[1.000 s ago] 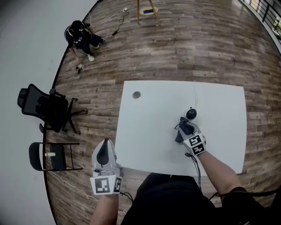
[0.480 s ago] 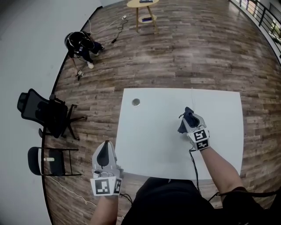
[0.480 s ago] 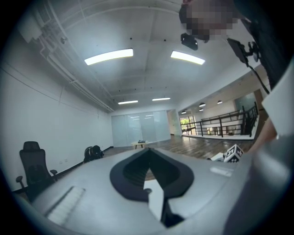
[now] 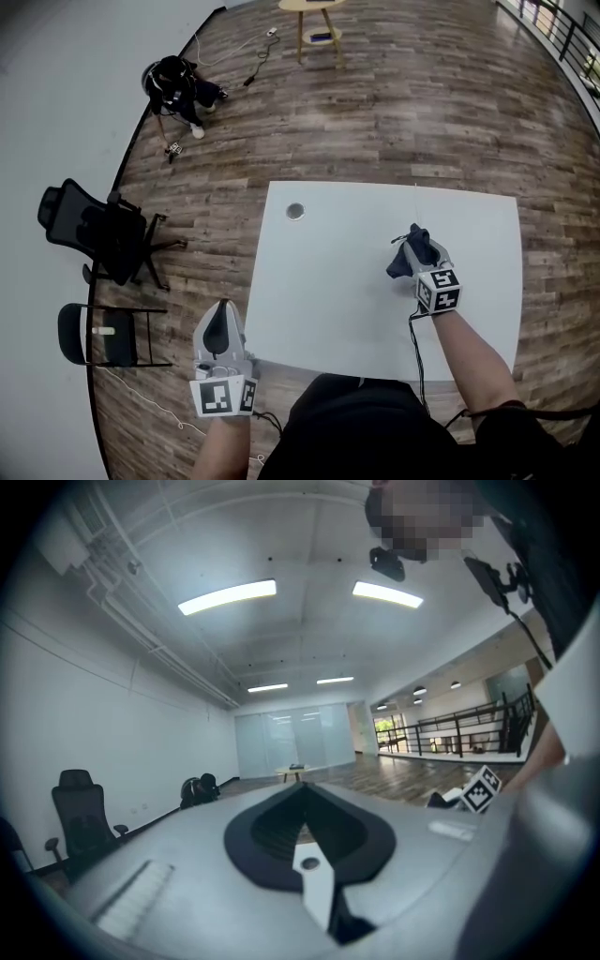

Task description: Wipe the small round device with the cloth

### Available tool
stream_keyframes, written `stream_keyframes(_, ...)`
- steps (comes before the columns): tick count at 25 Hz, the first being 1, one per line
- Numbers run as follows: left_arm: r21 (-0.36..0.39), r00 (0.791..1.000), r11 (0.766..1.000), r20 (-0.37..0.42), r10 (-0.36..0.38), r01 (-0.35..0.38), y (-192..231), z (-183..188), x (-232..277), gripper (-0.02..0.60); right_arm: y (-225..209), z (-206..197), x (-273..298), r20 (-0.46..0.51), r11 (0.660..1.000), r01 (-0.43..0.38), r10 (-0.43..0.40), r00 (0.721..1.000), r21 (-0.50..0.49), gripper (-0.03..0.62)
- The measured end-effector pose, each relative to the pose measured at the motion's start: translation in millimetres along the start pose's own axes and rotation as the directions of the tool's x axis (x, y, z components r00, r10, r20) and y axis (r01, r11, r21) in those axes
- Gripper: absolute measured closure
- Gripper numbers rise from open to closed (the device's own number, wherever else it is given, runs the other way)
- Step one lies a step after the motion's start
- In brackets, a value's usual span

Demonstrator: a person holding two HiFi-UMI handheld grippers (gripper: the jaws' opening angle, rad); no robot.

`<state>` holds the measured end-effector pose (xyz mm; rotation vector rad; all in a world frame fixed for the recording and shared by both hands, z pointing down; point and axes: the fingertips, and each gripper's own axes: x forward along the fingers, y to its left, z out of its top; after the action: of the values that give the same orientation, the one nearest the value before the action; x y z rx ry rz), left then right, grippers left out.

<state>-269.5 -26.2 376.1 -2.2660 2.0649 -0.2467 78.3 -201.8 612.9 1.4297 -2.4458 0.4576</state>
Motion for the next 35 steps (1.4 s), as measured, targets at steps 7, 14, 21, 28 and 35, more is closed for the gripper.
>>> stream_keyframes(7,-0.002,1.0,1.0,-0.016,-0.004,0.004,-4,-6,-5,0.575,-12,-1,-2,0.01,0.994,0.003,-0.004,1.0,0.111,0.474)
stream_keyframes(14,-0.001,1.0,1.0,-0.017,-0.017,0.017,-6,-5,-4,0.575,-25,-6,-9,0.021,0.982,0.037,-0.042,0.999,0.184,0.474)
stream_keyframes(21,0.005,0.999,0.999,-0.022,-0.04,0.04,-15,-7,-2,0.575,-32,-18,-19,0.022,0.975,0.064,-0.07,0.997,0.213,0.474)
stream_keyframes(28,0.015,0.998,0.999,-0.023,-0.05,0.051,-17,-4,1,0.575,-39,-51,-22,-0.064,0.971,0.108,-0.097,0.993,0.211,0.476)
stream_keyframes(35,0.028,0.997,0.998,-0.045,-0.059,0.06,-18,-7,0,0.575,-23,-110,-26,-0.197,0.964,0.131,-0.086,0.977,0.231,0.476)
